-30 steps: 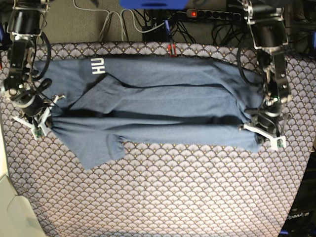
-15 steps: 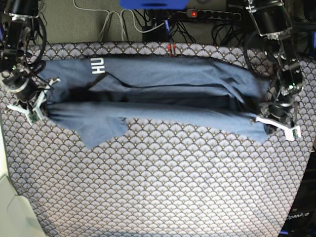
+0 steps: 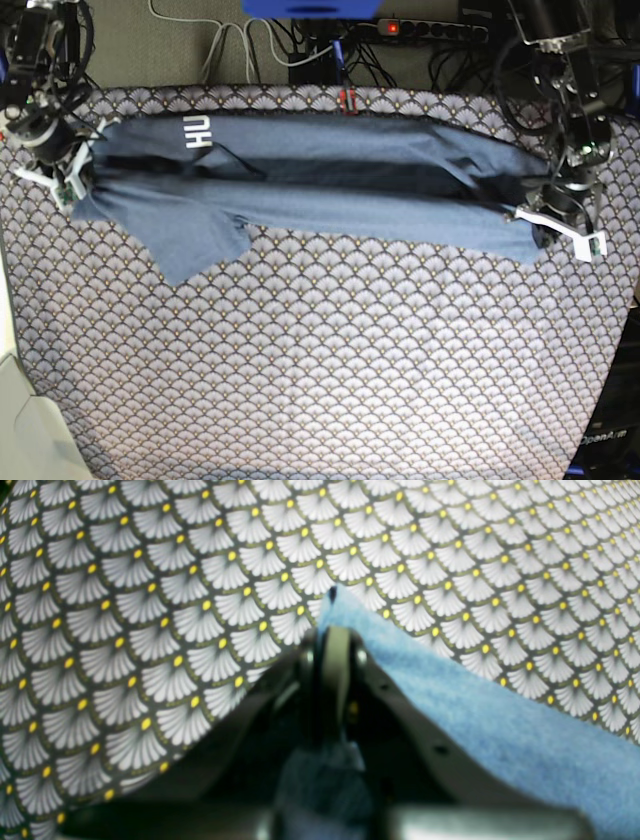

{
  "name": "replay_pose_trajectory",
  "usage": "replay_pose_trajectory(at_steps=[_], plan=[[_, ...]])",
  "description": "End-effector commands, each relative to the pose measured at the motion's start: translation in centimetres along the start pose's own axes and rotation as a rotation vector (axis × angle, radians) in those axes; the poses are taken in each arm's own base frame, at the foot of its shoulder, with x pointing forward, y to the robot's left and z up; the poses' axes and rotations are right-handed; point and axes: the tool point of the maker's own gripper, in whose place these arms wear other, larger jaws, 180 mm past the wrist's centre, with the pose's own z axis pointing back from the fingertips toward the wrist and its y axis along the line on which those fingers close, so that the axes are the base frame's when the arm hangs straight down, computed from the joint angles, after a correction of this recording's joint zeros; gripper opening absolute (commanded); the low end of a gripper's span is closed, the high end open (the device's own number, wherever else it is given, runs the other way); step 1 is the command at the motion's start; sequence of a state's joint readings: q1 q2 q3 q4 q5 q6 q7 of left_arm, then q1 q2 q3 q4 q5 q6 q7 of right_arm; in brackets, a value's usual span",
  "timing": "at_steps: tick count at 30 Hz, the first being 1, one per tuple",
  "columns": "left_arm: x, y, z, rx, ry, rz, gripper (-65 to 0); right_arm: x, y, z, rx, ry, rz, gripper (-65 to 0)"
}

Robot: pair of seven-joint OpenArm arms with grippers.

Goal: Fold the T-shirt properly
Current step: 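Lift the hem and fold it over toward the collar with both grippers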

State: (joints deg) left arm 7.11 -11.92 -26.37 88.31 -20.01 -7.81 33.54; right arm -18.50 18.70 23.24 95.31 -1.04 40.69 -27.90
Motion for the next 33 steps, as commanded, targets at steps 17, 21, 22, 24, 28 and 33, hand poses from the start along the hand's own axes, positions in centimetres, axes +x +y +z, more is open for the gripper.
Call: replay_pose_trajectory(at_steps=[17,21,22,24,28,33], plan=[[-0.8,1.9,1.0,0.033,0.010,-0.036,-63.7,-0.7,0.7,2.3,-0.004,0.009,0.057,-65.0],[-1.4,2.1,1.2,0.038,0.024,-0.041,-63.6,-0.9,0.5,2.4,-0.006,0.016,0.058,-65.0],[-1.6,2.1,1.2,0.039,0.027,-0.042,-63.6,-1.1,0.6,2.5,-0.004,0.020,0.057,-65.0],[-1.6,2.1,1.2,0.038,0.029,-0.042,-63.5,-1.4,1.0,2.5,0.005,0.027,0.057,-65.0],[-1.7,2.1,1.2,0.038,0.031,-0.041,-58.7,-1.6,1.1,2.5,0.007,0.032,0.056,-65.0],[-1.8,2.2,1.2,0.040,0.034,-0.042,-48.3,-1.6,0.9,2.5,0.002,0.035,0.054,-65.0]])
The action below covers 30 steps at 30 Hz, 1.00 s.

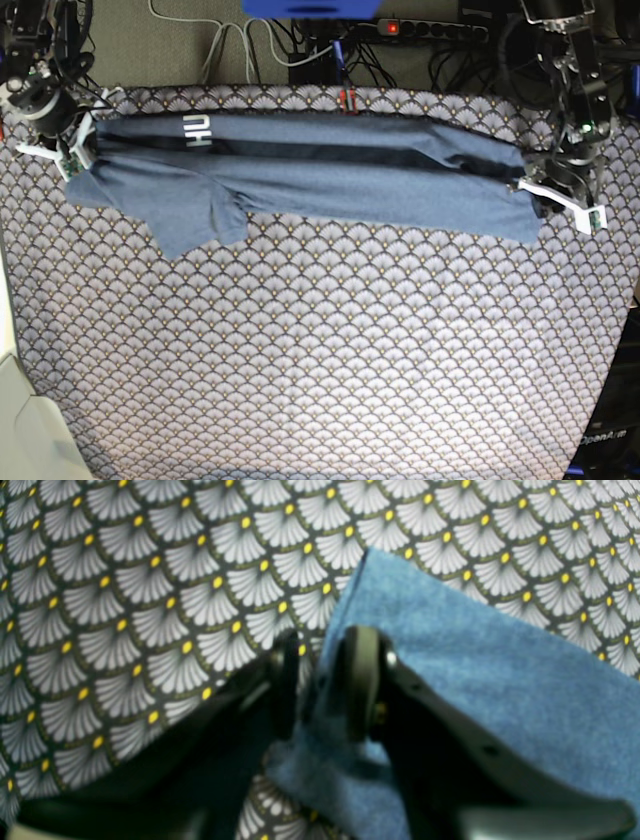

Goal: Fold the T-shirt properly
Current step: 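Lift the hem and fold it over toward the collar with both grippers, then release the hem and move the right gripper to the shirt's end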

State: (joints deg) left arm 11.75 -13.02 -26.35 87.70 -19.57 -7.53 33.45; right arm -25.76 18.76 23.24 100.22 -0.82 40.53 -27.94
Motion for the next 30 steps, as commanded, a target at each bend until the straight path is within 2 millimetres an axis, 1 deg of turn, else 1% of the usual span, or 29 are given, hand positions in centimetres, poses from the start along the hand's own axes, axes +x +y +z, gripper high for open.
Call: replay_pose_trajectory(at_steps=[1,2,3,5,7,11,13,15,16,17,18,20,22,24,26,28,30], plan=[[1.5,0.4,0.1,0.004,-0.045,-0.011,-48.3,0.4,-1.1,0.4,-0.029,-0.009,0.014,-65.0],[1.3,0.5,0.0,0.006,-0.038,-0.009,-48.2,0.3,-1.1,0.4,-0.028,-0.007,0.014,-65.0],[0.9,0.6,-0.1,0.009,-0.030,-0.006,-48.0,0.3,-1.1,0.4,-0.028,-0.007,0.014,-63.0],[-0.1,0.9,-0.4,0.014,-0.002,0.001,-47.9,-0.1,-1.0,0.4,-0.025,0.003,0.008,-56.9],[-1.2,1.2,-0.7,0.020,0.028,0.012,-47.8,-0.5,-0.9,0.2,-0.020,0.013,0.001,-48.9],[-2.5,1.6,-1.0,0.026,0.062,0.028,-47.8,-1.0,-0.7,0.3,-0.014,0.025,0.001,-36.6],[-2.5,1.6,-1.0,0.026,0.062,0.028,-47.8,-1.2,-0.4,0.6,-0.010,0.030,0.010,-33.9],[-2.6,1.6,-1.0,0.025,0.064,0.030,-47.2,-0.8,-0.5,1.0,-0.015,0.020,0.022,-33.1],[-2.6,1.6,-1.0,0.026,0.064,0.028,-45.4,-0.6,-0.5,1.1,-0.018,0.016,0.026,-33.1],[-2.5,1.6,-1.0,0.026,0.062,0.028,-42.2,-0.9,-0.7,1.3,-0.025,0.022,0.024,-33.1],[-2.4,1.6,-1.1,0.024,0.061,0.030,-38.0,-1.0,-1.2,1.6,-0.040,0.025,0.021,-33.1],[-2.4,1.4,-1.1,0.015,0.061,0.025,-27.0,-0.9,-2.2,2.1,-0.071,0.020,0.017,-33.1],[-2.3,0.7,-1.0,-0.019,0.058,-0.003,-18.0,-0.6,-3.4,2.7,-0.108,0.012,0.017,-33.1],[-2.2,0.3,-1.0,-0.045,0.055,-0.018,-10.8,-0.4,-4.9,3.6,-0.155,0.005,0.014,-33.1],[-2.2,0.1,-1.0,-0.054,0.055,-0.021,-7.5,0.4,-6.1,4.5,-0.197,-0.016,0.025,-33.1],[-2.3,0.1,-1.0,-0.053,0.058,-0.020,-7.5,2.4,-7.1,5.2,-0.238,-0.063,0.046,-33.1],[-2.5,0.1,-1.1,-0.053,0.062,-0.017,-7.9,3.8,-7.6,5.9,-0.266,-0.098,0.064,-33.1]])
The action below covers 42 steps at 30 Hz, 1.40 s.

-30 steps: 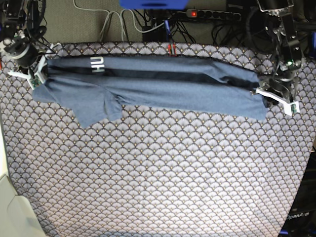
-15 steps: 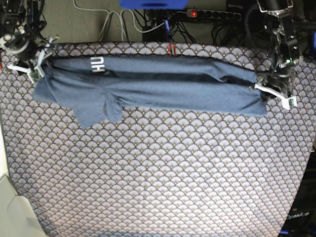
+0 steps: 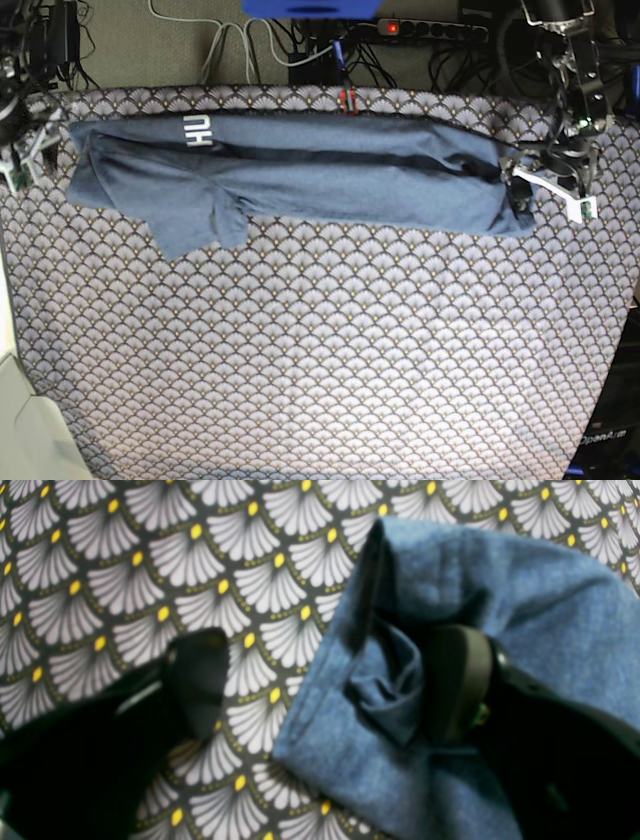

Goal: Fold the T-shirt properly
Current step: 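Release the hem and move the right gripper to the shirt's end, then grasp the shirt end with the right gripper and tuck it inward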

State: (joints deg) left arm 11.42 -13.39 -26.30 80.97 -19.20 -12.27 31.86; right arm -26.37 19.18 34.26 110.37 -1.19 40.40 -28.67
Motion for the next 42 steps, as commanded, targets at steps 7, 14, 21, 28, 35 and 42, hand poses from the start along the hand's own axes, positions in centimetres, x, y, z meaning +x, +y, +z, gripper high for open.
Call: replay_pose_trajectory(at_steps=[7,14,21,28,35,42], plan=[[0.7,0.0,0.1,-0.010,-0.013,-0.003,-7.7,5.3,-1.6,-0.5,-0.048,-0.129,0.029,-33.0],[0.6,-0.2,0.0,-0.015,-0.012,0.004,-7.6,9.1,0.6,-4.5,0.029,-0.057,0.062,-33.0],[0.6,-0.2,0.0,-0.012,-0.012,-0.001,-7.8,11.1,3.1,-10.2,0.144,0.039,-0.060,-32.8],[0.6,-0.1,0.0,-0.007,-0.012,0.002,-7.8,10.9,5.7,-13.4,0.248,0.087,-0.154,-32.8],[0.7,-0.1,0.0,-0.007,-0.012,0.003,-7.8,11.2,7.5,-14.6,0.302,0.100,-0.192,-32.8],[0.7,-0.1,0.0,-0.008,-0.013,0.005,-7.5,11.1,8.4,-16.0,0.347,0.106,-0.229,-33.0]])
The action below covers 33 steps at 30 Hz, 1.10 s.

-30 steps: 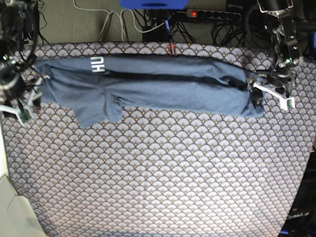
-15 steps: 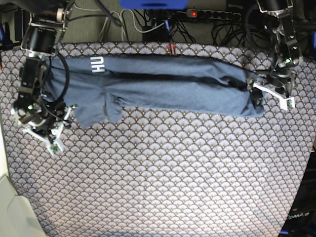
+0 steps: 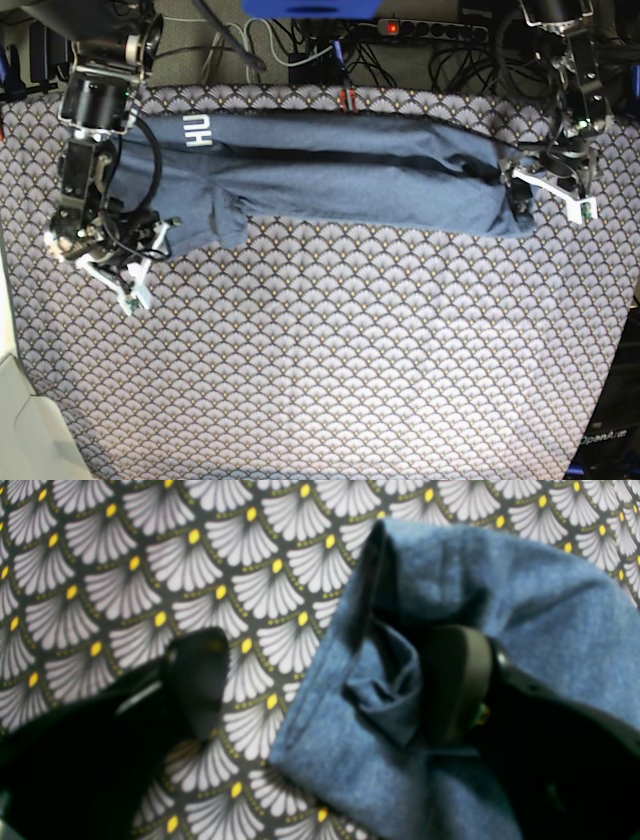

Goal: Fold the T-shirt properly
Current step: 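Grasp the shirt end with the right gripper and tuck it inward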

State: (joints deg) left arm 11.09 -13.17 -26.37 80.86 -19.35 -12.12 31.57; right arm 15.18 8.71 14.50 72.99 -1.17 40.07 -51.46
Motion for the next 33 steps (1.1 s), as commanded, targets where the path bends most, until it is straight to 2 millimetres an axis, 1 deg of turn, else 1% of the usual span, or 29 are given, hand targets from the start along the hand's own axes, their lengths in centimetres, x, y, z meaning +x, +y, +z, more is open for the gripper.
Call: replay_pose_trajectory(at_steps=[1,5,8,10,14,16,17,19,21,24,25,27,31,33], plan=[[0.5,0.0,0.1,-0.007,-0.004,-0.004,-7.5,1.7,-0.9,0.4,-0.017,-0.045,0.002,-33.0],[0.5,-0.1,0.1,-0.009,-0.004,-0.005,-7.6,0.9,-0.3,-0.4,0.011,-0.019,-0.016,-33.0],[0.5,-0.1,0.1,-0.010,-0.004,-0.006,-7.7,1.0,0.4,-0.6,0.023,-0.025,-0.019,-33.1],[0.4,-0.2,0.1,-0.012,-0.004,-0.005,-7.8,0.8,0.5,-0.6,0.024,-0.018,-0.019,-33.2],[0.4,-0.2,0.1,-0.012,-0.004,-0.005,-7.8,0.7,1.9,-1.1,0.051,-0.003,0.001,-34.0],[0.4,-0.2,0.1,-0.012,-0.004,-0.005,-7.8,0.0,2.9,-1.4,0.066,0.012,0.025,-38.5],[0.4,-0.2,0.1,-0.012,-0.004,-0.005,-7.8,-0.2,3.4,-1.5,0.074,0.018,0.037,-42.4],[0.4,-0.2,0.1,-0.013,-0.004,-0.006,-7.8,-0.5,4.0,-1.7,0.086,0.029,0.057,-52.3],[0.4,-0.2,0.1,-0.013,-0.004,-0.006,-7.8,-0.5,4.3,-1.8,0.091,0.032,0.067,-65.0],[0.5,-0.2,0.1,-0.016,-0.005,-0.001,-7.9,-0.9,4.0,-1.6,0.081,0.040,0.066,-65.0],[0.5,-0.2,0.1,-0.017,-0.006,0.000,-7.9,-0.3,3.7,-1.2,0.067,0.024,0.073,-65.0],[0.5,-0.2,0.1,-0.017,-0.006,0.000,-7.9,0.0,3.6,-0.2,0.042,-0.003,0.094,-65.0],[0.6,-0.3,0.0,-0.020,-0.009,0.000,-7.9,1.4,3.6,3.7,-0.040,-0.105,0.166,-65.0],[0.7,-0.3,0.1,-0.020,-0.010,0.000,-7.9,1.7,3.9,5.4,-0.071,-0.133,0.196,-65.0]])
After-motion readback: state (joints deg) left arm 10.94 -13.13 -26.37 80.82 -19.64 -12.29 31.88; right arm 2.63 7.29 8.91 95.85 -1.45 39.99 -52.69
